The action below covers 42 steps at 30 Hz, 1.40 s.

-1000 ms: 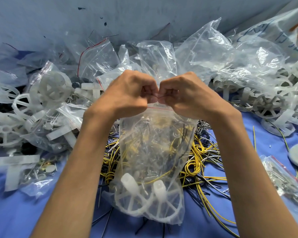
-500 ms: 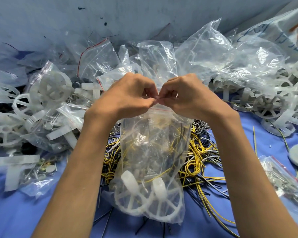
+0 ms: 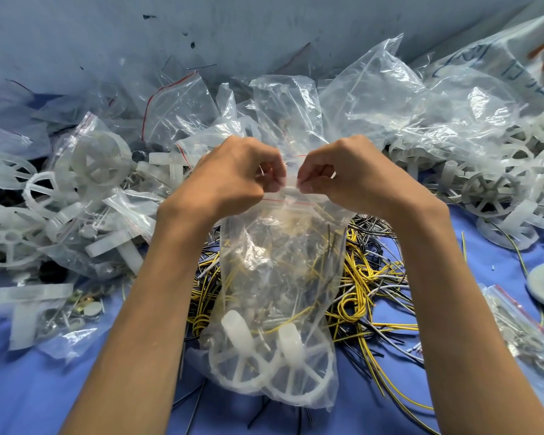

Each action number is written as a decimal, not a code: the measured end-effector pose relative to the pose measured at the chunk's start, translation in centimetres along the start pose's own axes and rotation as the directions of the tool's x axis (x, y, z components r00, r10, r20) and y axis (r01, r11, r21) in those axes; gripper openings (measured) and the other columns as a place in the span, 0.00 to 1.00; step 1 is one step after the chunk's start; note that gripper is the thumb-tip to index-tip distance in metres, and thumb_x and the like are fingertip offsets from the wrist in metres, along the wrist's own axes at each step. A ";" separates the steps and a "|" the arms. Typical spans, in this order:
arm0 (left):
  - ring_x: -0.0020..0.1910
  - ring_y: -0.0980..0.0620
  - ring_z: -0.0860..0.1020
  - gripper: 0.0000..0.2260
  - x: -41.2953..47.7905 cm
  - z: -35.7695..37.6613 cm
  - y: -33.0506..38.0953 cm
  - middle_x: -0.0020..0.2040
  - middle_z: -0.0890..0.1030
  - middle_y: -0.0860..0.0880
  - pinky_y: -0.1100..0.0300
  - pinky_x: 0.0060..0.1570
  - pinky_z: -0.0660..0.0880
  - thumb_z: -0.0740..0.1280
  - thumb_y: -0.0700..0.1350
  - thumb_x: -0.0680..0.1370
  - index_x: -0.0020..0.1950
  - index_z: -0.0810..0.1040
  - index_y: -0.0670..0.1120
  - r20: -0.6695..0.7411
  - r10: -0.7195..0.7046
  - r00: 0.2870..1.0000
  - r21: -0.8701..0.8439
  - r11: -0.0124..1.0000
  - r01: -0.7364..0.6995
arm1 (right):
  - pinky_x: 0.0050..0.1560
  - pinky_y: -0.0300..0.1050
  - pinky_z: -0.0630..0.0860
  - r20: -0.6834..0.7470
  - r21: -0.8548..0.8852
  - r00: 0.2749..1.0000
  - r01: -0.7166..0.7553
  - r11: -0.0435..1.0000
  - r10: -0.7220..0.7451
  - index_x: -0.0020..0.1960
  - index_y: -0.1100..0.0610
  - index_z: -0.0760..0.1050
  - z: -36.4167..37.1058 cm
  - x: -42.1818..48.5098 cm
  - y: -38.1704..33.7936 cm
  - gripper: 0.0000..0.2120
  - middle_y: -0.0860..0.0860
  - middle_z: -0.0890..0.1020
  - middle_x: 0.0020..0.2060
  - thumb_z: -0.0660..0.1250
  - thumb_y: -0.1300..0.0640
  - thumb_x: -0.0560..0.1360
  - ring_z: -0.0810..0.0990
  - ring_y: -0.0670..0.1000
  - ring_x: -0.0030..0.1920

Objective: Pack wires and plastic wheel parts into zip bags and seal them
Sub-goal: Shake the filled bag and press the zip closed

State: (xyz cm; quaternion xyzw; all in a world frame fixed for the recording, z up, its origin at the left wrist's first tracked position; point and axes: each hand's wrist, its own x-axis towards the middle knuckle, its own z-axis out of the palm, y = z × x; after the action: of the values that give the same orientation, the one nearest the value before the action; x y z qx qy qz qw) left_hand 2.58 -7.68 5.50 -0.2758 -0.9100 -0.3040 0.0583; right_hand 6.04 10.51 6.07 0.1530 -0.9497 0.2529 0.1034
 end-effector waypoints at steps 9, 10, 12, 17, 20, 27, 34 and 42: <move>0.37 0.56 0.78 0.18 0.0 0.1 -0.3 0.35 0.78 0.58 0.53 0.44 0.78 0.72 0.36 0.70 0.32 0.77 0.60 -0.002 0.024 1.000 0.042 0.999 -0.024 | 0.41 0.44 0.75 0.057 -0.041 0.998 -0.024 0.999 0.026 0.44 0.53 0.80 0.8 0.3 -0.1 0.09 0.41 0.76 0.32 0.68 0.66 0.72 0.75 0.42 0.35; 0.36 0.57 0.76 0.17 0.0 0.0 -0.4 0.35 0.78 0.58 0.56 0.41 0.76 0.73 0.38 0.70 0.32 0.77 0.60 0.002 0.016 1.000 0.022 1.000 -0.016 | 0.40 0.42 0.74 0.046 -0.023 0.998 -0.033 0.999 0.034 0.44 0.53 0.81 0.7 0.3 0.0 0.07 0.41 0.76 0.32 0.69 0.65 0.72 0.75 0.42 0.34; 0.33 0.59 0.74 0.15 -0.1 -0.1 -0.7 0.33 0.77 0.57 0.62 0.37 0.71 0.75 0.39 0.70 0.33 0.78 0.59 0.025 -0.009 1.000 -0.026 1.000 0.010 | 0.36 0.39 0.71 0.041 0.014 0.998 -0.042 0.999 0.041 0.44 0.53 0.82 0.4 0.1 0.0 0.04 0.44 0.78 0.32 0.71 0.61 0.72 0.74 0.42 0.32; 0.35 0.59 0.76 0.11 -0.2 -0.3 -1.1 0.36 0.80 0.54 0.70 0.34 0.69 0.75 0.39 0.70 0.37 0.80 0.56 0.073 -0.035 0.997 -0.036 0.999 0.037 | 0.37 0.35 0.73 0.088 0.033 0.995 -0.043 0.999 0.040 0.44 0.54 0.83 -0.2 -0.3 0.2 0.05 0.51 0.83 0.37 0.72 0.62 0.71 0.79 0.48 0.37; 0.38 0.56 0.77 0.13 -0.2 -0.2 -1.1 0.38 0.80 0.52 0.65 0.39 0.73 0.74 0.38 0.71 0.36 0.79 0.56 0.060 -0.016 0.998 -0.007 1.000 0.017 | 0.38 0.40 0.75 0.081 -0.002 0.996 -0.036 0.999 0.037 0.44 0.54 0.82 0.1 -0.2 0.0 0.07 0.46 0.81 0.34 0.70 0.65 0.72 0.79 0.48 0.37; 0.32 0.65 0.75 0.16 -0.2 -0.4 -1.0 0.35 0.79 0.54 0.74 0.36 0.68 0.73 0.33 0.70 0.35 0.79 0.56 0.012 0.012 1.000 -0.011 1.000 -0.012 | 0.37 0.44 0.73 0.085 -0.030 0.996 -0.013 0.999 0.016 0.39 0.49 0.76 0.0 -0.2 -0.1 0.14 0.44 0.75 0.32 0.67 0.68 0.72 0.76 0.49 0.36; 0.39 0.56 0.79 0.11 -0.4 -0.6 -1.1 0.39 0.83 0.50 0.65 0.45 0.77 0.73 0.34 0.70 0.39 0.81 0.51 0.052 -0.011 0.999 -0.081 0.997 0.016 | 0.30 0.27 0.67 0.082 0.013 0.994 -0.072 0.997 0.070 0.43 0.53 0.83 -0.7 -0.6 0.5 0.04 0.46 0.79 0.34 0.72 0.61 0.71 0.74 0.41 0.32; 0.34 0.66 0.77 0.17 -0.5 -0.9 -1.5 0.37 0.82 0.52 0.75 0.37 0.72 0.71 0.29 0.70 0.37 0.79 0.53 0.059 -0.015 0.998 -0.069 0.997 0.019 | 0.36 0.36 0.74 0.103 -0.007 0.991 -0.088 0.996 0.088 0.41 0.51 0.82 -0.8 -0.7 0.6 0.08 0.44 0.80 0.33 0.72 0.64 0.71 0.78 0.44 0.36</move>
State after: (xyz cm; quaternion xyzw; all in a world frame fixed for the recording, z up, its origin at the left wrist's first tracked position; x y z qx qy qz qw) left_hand 2.16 -9.41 5.33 -0.2788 -0.9025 -0.3278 0.0194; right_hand 6.57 11.59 6.24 0.1237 -0.9599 0.2479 0.0434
